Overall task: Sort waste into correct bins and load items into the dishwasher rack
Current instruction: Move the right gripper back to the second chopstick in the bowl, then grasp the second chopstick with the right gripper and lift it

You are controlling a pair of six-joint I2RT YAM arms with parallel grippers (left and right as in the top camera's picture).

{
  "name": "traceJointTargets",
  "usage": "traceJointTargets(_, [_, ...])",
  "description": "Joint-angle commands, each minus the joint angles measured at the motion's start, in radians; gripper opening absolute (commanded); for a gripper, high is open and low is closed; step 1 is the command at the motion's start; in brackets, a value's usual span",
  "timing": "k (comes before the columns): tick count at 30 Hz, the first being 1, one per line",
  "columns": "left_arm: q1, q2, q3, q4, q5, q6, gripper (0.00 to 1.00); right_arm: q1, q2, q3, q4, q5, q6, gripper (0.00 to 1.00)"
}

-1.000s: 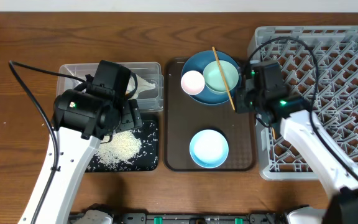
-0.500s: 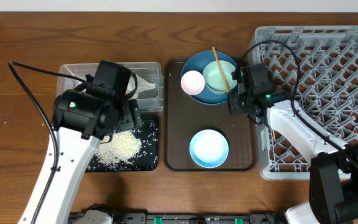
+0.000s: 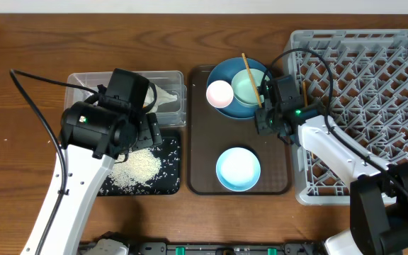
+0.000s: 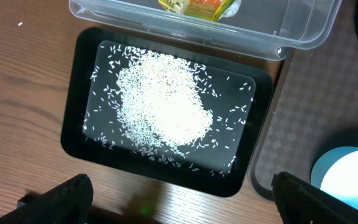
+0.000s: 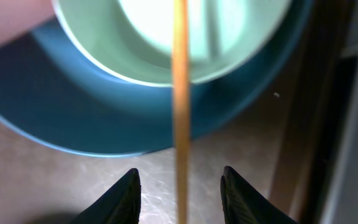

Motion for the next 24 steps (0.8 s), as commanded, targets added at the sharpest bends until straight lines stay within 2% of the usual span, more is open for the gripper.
traceJointTargets(1, [0.005, 0.004, -0.002, -0.003, -0.016, 0.005, 0.95, 0.008, 0.015, -0.007, -0.009, 0.048, -0.007, 0.4])
traceJointTargets(4, [0.005, 0.004, -0.002, -0.003, -0.016, 0.005, 0.95, 0.014, 0.015, -0.007, -0.02, 0.045, -0.007, 0.39])
traceJointTargets(11, [0.005, 0.004, -0.002, -0.003, -0.017, 0.005, 0.95, 0.035, 0.015, -0.007, -0.034, 0.031, -0.007, 0.29])
traceJointTargets(22, [0.005, 0.004, -0.002, -0.003, -0.016, 0.005, 0.95, 0.036, 0.015, -0.007, -0.031, 0.031, -0.008, 0.25])
traceJointTargets(24, [0.005, 0.004, -0.002, -0.003, -0.016, 0.005, 0.95, 0.036, 0.015, -0.007, -0.031, 0.031, -0.008, 0.2])
